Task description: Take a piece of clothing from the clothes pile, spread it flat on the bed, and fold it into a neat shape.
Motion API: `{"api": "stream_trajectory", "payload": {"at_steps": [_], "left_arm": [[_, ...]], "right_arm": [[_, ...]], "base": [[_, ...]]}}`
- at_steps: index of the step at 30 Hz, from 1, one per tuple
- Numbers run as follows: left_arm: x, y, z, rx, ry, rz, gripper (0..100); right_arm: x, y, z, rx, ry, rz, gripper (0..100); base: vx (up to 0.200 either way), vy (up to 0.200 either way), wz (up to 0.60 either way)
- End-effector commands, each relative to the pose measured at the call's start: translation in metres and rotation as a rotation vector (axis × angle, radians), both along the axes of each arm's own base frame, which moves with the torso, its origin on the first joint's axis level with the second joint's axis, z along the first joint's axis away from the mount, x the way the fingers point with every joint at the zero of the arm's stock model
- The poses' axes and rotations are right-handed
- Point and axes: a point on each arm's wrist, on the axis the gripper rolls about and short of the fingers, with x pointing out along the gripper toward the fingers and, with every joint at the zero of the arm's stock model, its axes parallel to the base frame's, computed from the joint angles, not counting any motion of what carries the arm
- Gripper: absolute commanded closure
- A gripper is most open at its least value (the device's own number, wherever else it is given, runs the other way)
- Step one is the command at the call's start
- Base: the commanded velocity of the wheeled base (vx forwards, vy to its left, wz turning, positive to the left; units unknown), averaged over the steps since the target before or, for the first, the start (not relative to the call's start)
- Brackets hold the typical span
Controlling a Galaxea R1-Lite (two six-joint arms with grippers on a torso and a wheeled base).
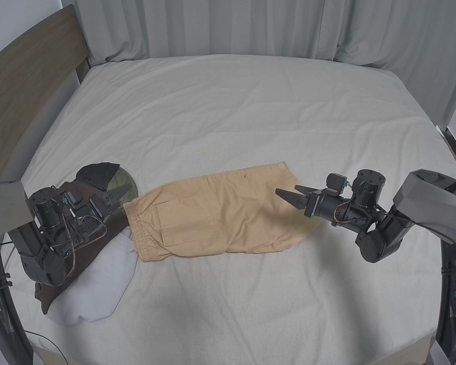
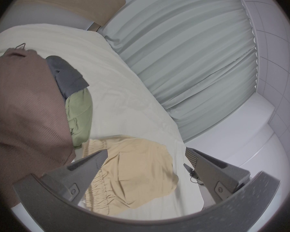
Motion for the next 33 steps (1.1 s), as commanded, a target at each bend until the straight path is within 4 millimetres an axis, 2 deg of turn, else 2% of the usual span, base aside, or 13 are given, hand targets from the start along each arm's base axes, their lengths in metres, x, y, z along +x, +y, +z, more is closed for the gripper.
{"api": "stream_trajectory", "payload": {"at_steps": [1, 3, 5, 9, 19, 24, 33], "left_arm": [[-0.01, -0.003, 0.027, -0.003, -0.068, -0.01, 0], [-0.012, -0.004, 0.031, -0.002, -0.08, -0.016, 0], [-0.017, -0.005, 0.039, 0.003, -0.102, -0.024, 0], [-0.026, -0.005, 0.053, 0.006, -0.138, -0.033, 0], [-0.046, -0.012, 0.082, 0.007, -0.222, -0.076, 0], [-0.055, -0.018, 0.092, 0.01, -0.254, -0.094, 0], [-0.069, -0.027, 0.099, 0.097, -0.329, -0.119, 0]], "right_arm": [[-0.015, 0.011, -0.008, -0.009, 0.021, 0.014, 0], [-0.019, 0.012, -0.012, -0.013, 0.034, 0.015, 0], [-0.026, 0.015, -0.025, -0.027, 0.073, 0.018, 0], [-0.029, 0.015, -0.037, -0.034, 0.093, 0.017, 0], [-0.042, 0.011, -0.052, -0.057, 0.158, -0.003, 0], [-0.051, 0.008, -0.057, -0.062, 0.167, -0.001, 0], [-0.063, 0.007, -0.082, -0.085, 0.228, 0.0, 0]], "base": [[0.0, 0.0, 0.0], [0.0, 0.0, 0.0], [0.0, 0.0, 0.0], [0.0, 0.0, 0.0], [0.0, 0.0, 0.0], [0.0, 0.0, 0.0], [0.0, 0.0, 0.0]]}}
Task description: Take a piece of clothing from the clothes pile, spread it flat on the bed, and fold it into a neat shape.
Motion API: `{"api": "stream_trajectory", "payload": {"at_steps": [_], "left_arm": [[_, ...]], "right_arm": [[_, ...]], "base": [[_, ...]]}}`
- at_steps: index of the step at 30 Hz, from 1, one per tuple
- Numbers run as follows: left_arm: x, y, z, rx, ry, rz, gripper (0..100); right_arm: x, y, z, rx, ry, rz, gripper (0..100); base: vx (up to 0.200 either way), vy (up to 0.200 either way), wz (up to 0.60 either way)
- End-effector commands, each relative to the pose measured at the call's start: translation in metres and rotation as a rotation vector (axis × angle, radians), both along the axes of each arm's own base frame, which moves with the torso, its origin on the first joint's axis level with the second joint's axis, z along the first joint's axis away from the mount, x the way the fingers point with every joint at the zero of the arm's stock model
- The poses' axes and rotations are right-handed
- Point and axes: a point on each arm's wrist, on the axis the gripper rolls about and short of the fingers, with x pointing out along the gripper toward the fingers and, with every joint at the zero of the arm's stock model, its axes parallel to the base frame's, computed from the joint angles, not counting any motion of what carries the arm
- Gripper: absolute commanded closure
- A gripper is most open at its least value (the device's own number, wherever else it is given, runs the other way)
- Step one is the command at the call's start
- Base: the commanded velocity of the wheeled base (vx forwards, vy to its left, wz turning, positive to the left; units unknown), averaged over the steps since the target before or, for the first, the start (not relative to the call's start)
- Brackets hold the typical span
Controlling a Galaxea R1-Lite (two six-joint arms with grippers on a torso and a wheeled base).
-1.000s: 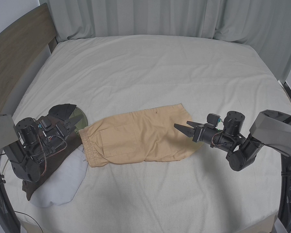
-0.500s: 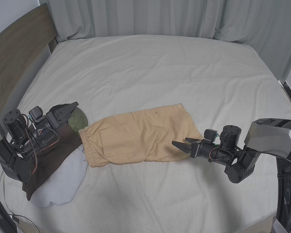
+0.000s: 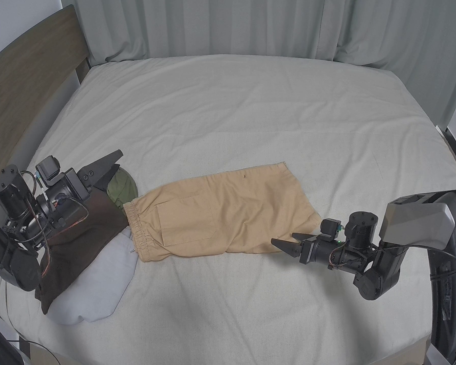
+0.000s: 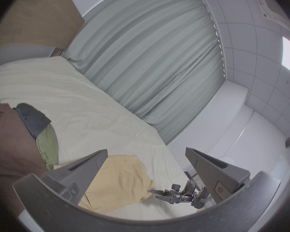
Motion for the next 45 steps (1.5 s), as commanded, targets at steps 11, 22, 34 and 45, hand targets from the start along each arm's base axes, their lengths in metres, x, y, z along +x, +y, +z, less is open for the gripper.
{"api": "stream_trajectory", "payload": {"at_steps": [11, 22, 34, 45], "left_arm": [[-0.024, -0.021, -0.009, 0.274, -0.164, -0.039, 0], [-0.019, -0.022, -0.027, 0.517, -0.282, -0.013, 0], [-0.015, -0.023, -0.034, 0.583, -0.308, -0.007, 0], [-0.015, -0.023, -0.035, 0.581, -0.309, -0.017, 0]], "right_arm": [[-0.018, -0.004, -0.036, -0.039, 0.11, 0.004, 0], [-0.01, 0.003, -0.048, -0.051, 0.102, -0.044, 0], [0.011, 0.028, -0.04, 0.071, 0.111, -0.105, 0], [0.02, 0.036, -0.038, 0.118, 0.137, -0.109, 0]], "base": [[0.0, 0.0, 0.0], [0.0, 0.0, 0.0], [0.0, 0.0, 0.0], [0.0, 0.0, 0.0]]}}
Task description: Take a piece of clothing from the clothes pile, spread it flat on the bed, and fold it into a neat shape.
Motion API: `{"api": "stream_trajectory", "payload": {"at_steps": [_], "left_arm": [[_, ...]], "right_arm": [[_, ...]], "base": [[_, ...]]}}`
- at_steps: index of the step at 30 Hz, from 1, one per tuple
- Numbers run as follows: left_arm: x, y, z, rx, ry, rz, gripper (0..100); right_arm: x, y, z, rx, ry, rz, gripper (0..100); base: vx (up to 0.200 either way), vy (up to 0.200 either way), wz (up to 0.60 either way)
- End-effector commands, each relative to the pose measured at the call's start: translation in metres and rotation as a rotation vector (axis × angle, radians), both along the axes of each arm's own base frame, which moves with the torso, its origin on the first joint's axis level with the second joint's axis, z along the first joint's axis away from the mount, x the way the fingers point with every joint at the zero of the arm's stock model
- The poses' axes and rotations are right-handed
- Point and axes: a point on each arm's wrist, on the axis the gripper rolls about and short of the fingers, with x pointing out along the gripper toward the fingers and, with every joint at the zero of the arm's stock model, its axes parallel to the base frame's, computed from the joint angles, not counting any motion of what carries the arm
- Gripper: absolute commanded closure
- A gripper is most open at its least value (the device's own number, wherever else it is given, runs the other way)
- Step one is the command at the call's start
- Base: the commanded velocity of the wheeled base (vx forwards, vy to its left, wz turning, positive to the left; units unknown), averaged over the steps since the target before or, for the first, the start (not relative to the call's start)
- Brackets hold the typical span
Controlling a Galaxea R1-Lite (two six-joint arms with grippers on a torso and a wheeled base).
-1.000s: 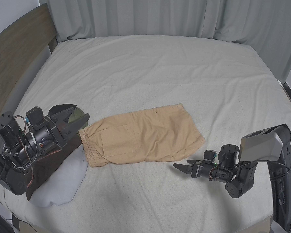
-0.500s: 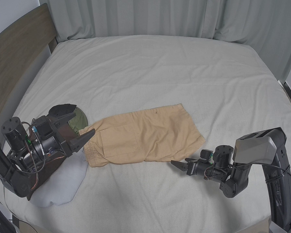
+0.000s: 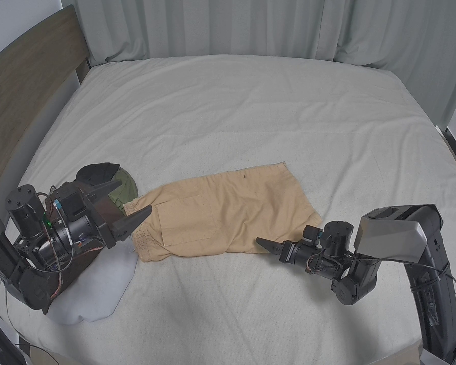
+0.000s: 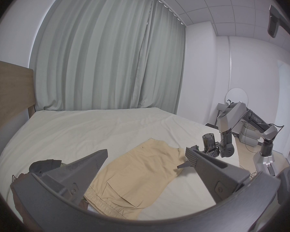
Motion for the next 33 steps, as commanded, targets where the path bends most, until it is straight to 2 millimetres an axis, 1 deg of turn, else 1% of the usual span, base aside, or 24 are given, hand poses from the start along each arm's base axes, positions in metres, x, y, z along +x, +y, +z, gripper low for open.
{"api": "stream_trajectory", "payload": {"at_steps": [1, 10, 11, 29, 33], "left_arm": [[0.0, 0.0, -0.001, 0.0, 0.004, -0.004, 0], [-0.001, 0.0, -0.004, 0.003, 0.016, -0.005, 0], [-0.001, -0.001, -0.005, 0.002, 0.02, -0.007, 0], [-0.002, -0.003, -0.009, 0.004, 0.044, -0.017, 0], [0.0, -0.003, -0.013, 0.005, 0.055, -0.017, 0]], "right_arm": [[0.001, 0.001, -0.001, 0.001, -0.003, 0.003, 0], [0.004, 0.001, -0.001, 0.001, -0.019, -0.026, 0], [0.005, 0.002, 0.0, 0.003, -0.023, -0.026, 100], [0.005, 0.001, 0.002, 0.007, -0.033, -0.029, 100], [0.002, -0.001, 0.006, 0.002, -0.027, -0.031, 100]], "base": [[0.0, 0.0, 0.0], [0.0, 0.0, 0.0], [0.0, 0.0, 0.0], [0.0, 0.0, 0.0], [0.0, 0.0, 0.0]]}}
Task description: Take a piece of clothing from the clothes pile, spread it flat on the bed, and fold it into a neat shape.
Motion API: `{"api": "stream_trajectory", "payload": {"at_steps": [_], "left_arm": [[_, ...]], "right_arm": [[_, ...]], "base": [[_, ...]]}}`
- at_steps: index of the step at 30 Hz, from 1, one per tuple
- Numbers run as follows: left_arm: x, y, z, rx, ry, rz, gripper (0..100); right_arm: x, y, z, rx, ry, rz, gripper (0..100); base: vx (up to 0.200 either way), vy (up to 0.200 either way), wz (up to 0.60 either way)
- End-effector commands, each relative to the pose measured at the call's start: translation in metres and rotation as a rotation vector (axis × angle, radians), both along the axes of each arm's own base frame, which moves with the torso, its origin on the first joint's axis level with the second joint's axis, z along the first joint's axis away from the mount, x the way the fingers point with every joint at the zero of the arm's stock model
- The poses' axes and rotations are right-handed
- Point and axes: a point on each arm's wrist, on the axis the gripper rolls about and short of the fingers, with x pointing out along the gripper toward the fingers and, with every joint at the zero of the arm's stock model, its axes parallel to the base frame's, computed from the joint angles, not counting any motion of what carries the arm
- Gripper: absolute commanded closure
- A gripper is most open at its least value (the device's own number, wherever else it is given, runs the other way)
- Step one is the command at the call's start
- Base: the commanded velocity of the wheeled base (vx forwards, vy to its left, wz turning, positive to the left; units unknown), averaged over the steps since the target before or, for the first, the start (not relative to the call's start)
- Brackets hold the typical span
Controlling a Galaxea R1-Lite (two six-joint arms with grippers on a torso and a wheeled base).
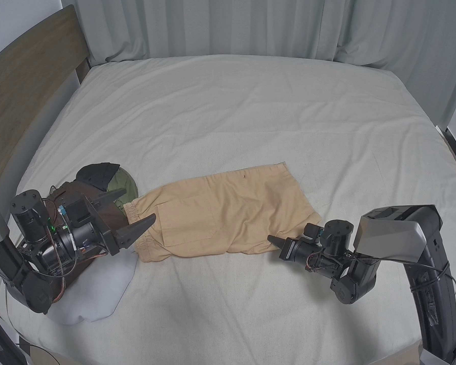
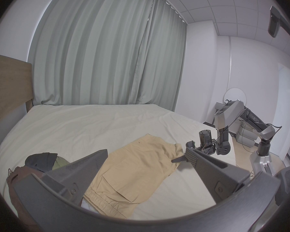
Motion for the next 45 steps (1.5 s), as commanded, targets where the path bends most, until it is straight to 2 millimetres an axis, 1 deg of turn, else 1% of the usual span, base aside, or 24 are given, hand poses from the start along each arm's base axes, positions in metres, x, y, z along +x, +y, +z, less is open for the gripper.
{"api": "stream_trajectory", "payload": {"at_steps": [1, 5, 8, 15, 21, 25, 30, 31, 39, 43, 45], "left_arm": [[0.001, 0.0, -0.003, 0.001, 0.01, 0.0, 0], [0.001, 0.0, -0.002, 0.0, 0.005, 0.001, 0], [0.001, 0.0, -0.002, -0.001, 0.009, 0.001, 0], [0.0, 0.0, -0.003, -0.002, 0.012, 0.0, 0], [0.0, 0.0, -0.003, -0.003, 0.014, 0.0, 0], [0.0, 0.0, -0.003, -0.003, 0.018, 0.0, 0], [0.0, 0.0, -0.003, -0.005, 0.018, -0.002, 0], [0.0, 0.0, -0.003, -0.004, 0.021, -0.002, 0], [0.0, 0.0, -0.004, -0.004, 0.024, -0.002, 0], [0.001, 0.0, -0.006, -0.004, 0.033, -0.002, 0], [0.0, 0.0, -0.007, -0.004, 0.034, -0.002, 0]], "right_arm": [[-0.004, -0.002, 0.006, -0.001, -0.001, -0.001, 100], [-0.011, -0.008, 0.016, -0.007, 0.008, -0.008, 100], [-0.016, -0.012, 0.019, -0.014, 0.015, -0.01, 100], [-0.029, -0.017, 0.023, -0.032, 0.044, -0.009, 100], [-0.039, -0.021, 0.023, -0.059, 0.059, -0.004, 100], [-0.05, -0.026, 0.022, -0.083, 0.09, 0.0, 100], [-0.054, -0.028, 0.022, -0.088, 0.102, -0.001, 100], [-0.057, -0.028, 0.024, -0.087, 0.096, 0.0, 100], [-0.07, -0.034, 0.02, -0.101, 0.125, 0.001, 100], [-0.074, -0.035, 0.022, -0.105, 0.135, 0.002, 100], [-0.08, -0.037, 0.024, -0.109, 0.145, 0.005, 100]], "base": [[0.0, 0.0, 0.0], [0.0, 0.0, 0.0], [0.0, 0.0, 0.0], [0.0, 0.0, 0.0], [0.0, 0.0, 0.0], [0.0, 0.0, 0.0], [0.0, 0.0, 0.0], [0.0, 0.0, 0.0], [0.0, 0.0, 0.0], [0.0, 0.0, 0.0], [0.0, 0.0, 0.0]]}}
